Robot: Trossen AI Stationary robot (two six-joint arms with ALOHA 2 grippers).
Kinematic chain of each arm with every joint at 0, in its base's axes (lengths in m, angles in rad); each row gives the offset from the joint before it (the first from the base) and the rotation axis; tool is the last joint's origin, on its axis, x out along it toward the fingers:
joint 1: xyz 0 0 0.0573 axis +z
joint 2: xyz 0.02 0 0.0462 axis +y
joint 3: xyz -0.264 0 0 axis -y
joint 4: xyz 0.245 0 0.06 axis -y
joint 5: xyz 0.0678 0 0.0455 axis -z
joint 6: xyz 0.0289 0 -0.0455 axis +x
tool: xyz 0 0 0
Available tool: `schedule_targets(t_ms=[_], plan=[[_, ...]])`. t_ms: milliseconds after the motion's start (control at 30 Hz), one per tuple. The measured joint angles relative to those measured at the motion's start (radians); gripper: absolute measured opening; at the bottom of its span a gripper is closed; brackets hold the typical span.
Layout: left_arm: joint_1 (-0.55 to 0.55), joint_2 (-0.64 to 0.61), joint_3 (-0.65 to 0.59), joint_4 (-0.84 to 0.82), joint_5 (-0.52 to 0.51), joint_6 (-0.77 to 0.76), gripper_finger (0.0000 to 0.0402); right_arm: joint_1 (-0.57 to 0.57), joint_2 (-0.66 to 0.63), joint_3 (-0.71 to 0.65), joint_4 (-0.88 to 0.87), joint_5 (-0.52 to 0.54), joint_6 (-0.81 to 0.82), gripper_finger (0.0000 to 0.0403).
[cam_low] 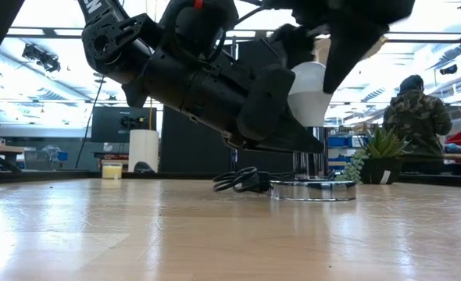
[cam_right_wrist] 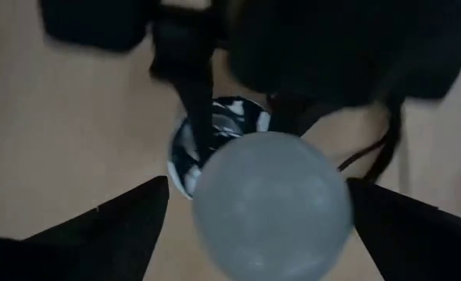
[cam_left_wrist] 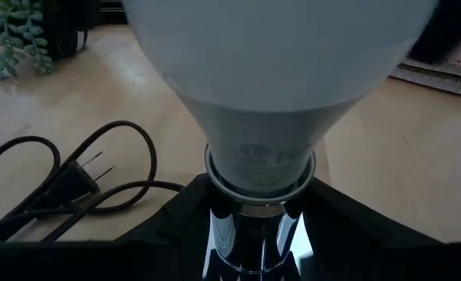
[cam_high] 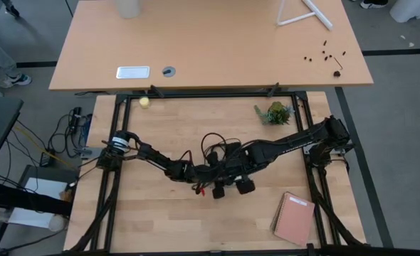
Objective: Screw lightbulb
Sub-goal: Remove the white lightbulb from the lamp
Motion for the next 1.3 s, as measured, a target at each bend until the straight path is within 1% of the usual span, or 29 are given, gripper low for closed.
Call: schedule_targets(t_ms=[67, 200, 300, 400, 467, 533, 667, 933, 1033, 1100, 1167, 1300], plan=[[0.0, 0.0, 0.0, 0.0, -0.002, -0.002, 0.0184, 0.0, 0.0, 0.0, -0.003, -0.021, 0.176, 0.039], [0.0, 0.0, 0.0, 0.001, -0.004, -0.005, 0.0184, 0.0, 0.0, 0.0, -0.008, -0.014, 0.476, 0.0376], [0.0, 0.0, 0.0, 0.001, -0.006, -0.006, 0.0184, 0.002, 0.0, -0.01, 0.019, 0.048, 0.669, 0.0374], [0.0, 0.0, 0.0, 0.0, -0.009, -0.007, 0.0184, 0.002, 0.0, -0.027, 0.027, 0.086, 0.796, 0.0374], [-0.004, 0.0, 0.0, -0.001, -0.009, -0.014, 0.0184, 0.007, 0.0, -0.047, 0.054, 0.095, 0.839, 0.0374], [-0.006, 0.0, 0.0, -0.001, -0.013, -0.016, 0.0184, 0.018, 0.0, -0.07, 0.083, 0.132, 0.872, 0.0374], [-0.008, 0.0, 0.0, -0.002, -0.015, -0.021, 0.0184, 0.039, 0.0, -0.106, 0.123, 0.173, 0.916, 0.0374], [-0.007, 0.0, 0.0, -0.003, -0.014, -0.021, 0.0184, 0.102, 0.0, -0.114, 0.132, 0.326, 0.962, 0.0373], [-0.007, 0.0, 0.0, -0.004, -0.014, -0.021, 0.0184, 0.136, 0.0, -0.114, 0.116, 0.4, 0.974, 0.0373], [-0.007, 0.0, 0.0, -0.004, -0.014, -0.021, 0.0184, 0.146, 0.0, -0.119, 0.123, 0.408, 0.976, 0.0373], [-0.007, 0.0, 0.0, -0.005, -0.014, -0.021, 0.0184, 0.15, -0.001, -0.149, 0.179, 0.408, 0.973, 0.0373], [-0.007, 0.0, 0.0, -0.006, -0.01, -0.021, 0.0184, 0.152, -0.037, -0.261, 0.315, 0.407, 0.974, 0.0373]])
